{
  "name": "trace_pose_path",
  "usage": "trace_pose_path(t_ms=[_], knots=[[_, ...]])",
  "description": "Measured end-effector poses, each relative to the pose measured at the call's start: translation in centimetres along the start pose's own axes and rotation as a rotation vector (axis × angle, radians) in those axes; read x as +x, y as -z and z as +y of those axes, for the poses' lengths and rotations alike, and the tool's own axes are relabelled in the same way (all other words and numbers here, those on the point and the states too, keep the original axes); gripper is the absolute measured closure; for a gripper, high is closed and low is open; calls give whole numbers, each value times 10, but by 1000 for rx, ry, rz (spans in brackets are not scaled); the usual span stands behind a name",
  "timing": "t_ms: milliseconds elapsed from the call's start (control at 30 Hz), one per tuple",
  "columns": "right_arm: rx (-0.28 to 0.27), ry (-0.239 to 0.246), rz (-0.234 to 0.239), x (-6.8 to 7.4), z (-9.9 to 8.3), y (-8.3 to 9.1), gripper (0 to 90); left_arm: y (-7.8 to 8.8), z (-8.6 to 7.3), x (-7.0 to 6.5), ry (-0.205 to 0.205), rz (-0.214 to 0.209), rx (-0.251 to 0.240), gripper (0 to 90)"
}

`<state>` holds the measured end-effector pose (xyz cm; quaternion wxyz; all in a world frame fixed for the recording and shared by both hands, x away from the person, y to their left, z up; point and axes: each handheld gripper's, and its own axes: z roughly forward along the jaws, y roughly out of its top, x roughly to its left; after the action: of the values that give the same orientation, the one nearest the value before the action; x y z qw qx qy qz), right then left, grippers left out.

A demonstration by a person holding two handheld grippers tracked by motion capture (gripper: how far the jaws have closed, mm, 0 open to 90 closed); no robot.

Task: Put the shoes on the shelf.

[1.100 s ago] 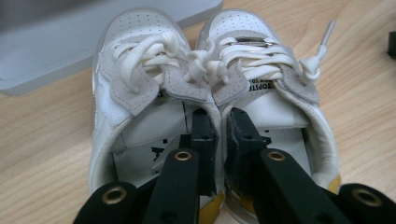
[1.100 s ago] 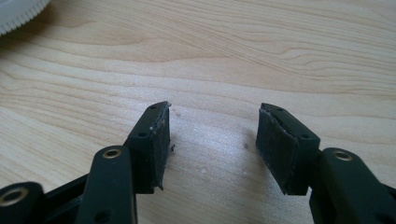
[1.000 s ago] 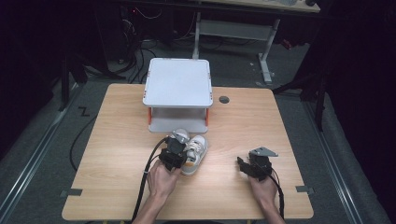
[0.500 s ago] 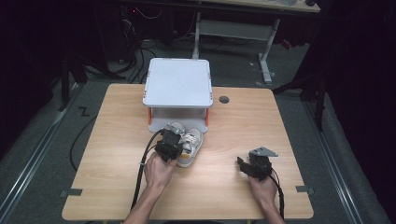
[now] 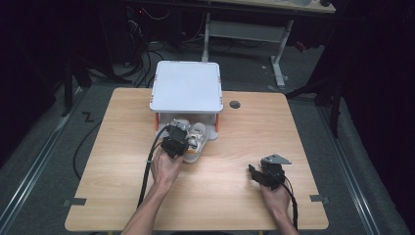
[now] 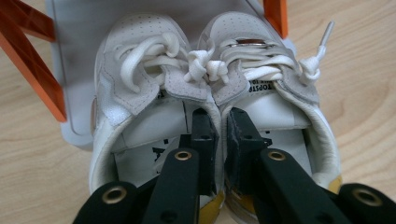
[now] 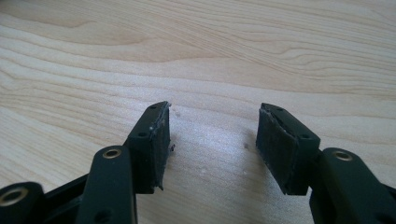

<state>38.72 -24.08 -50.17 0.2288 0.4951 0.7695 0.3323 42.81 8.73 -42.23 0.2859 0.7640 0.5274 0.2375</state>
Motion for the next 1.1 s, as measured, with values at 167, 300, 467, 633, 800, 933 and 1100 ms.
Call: trace_pose_path(t_ms=[167, 300, 467, 633, 800, 933, 1100], knots=[[0, 1, 0, 0, 0, 0, 449, -8, 4, 4, 26, 17, -15, 826], [0, 0, 0, 0, 0, 0, 449, -14, 6, 6, 41, 28, -29, 826], [0, 1, 0, 0, 0, 0, 449, -20, 7, 8, 68, 50, -44, 823], [0, 1, 0, 0, 0, 0, 449, -26, 8, 10, 81, 54, -42, 823], [0, 1, 0, 0, 0, 0, 449, -34, 11, 9, 79, 63, -36, 821], [0, 1, 1, 0, 0, 0, 449, -38, 14, 7, 86, 70, -46, 818], [0, 1, 0, 0, 0, 0, 449, -43, 16, 6, 86, 73, -33, 811]])
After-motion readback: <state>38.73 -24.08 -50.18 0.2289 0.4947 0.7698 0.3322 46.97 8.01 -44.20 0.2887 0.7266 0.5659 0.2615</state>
